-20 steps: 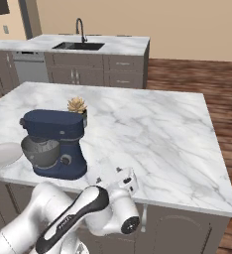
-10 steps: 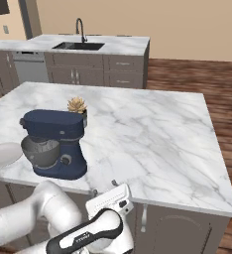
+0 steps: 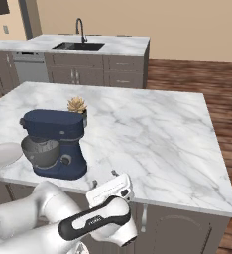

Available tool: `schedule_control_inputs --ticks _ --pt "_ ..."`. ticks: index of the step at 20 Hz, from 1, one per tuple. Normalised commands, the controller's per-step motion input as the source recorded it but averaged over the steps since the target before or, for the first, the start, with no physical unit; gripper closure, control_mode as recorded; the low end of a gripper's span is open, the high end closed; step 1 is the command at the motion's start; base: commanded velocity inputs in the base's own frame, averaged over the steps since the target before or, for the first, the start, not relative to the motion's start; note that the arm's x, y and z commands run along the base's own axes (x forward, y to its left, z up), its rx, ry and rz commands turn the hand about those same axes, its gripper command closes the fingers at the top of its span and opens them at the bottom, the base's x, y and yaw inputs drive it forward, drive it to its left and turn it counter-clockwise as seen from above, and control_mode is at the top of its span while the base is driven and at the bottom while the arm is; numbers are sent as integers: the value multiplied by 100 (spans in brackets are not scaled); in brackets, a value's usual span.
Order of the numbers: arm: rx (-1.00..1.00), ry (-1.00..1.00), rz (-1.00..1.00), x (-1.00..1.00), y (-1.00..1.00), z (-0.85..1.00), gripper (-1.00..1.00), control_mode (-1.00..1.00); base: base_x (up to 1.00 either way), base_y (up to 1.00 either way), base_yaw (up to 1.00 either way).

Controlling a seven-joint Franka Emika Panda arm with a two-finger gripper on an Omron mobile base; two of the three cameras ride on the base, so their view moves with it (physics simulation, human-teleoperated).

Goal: Add butter and sugar cubes to the stand mixer bowl and then turn on the stand mixer to begin making frosting.

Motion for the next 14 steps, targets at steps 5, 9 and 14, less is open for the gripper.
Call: schedule_control_inputs --ticks 5,9,14 --pt "0 27 0 2 53 19 -100 -100 0 0 0" --pt "0 21 0 9 97 0 -100 -100 0 0 0" --pt "0 11 0 30 98 1 -100 -100 0 0 0"
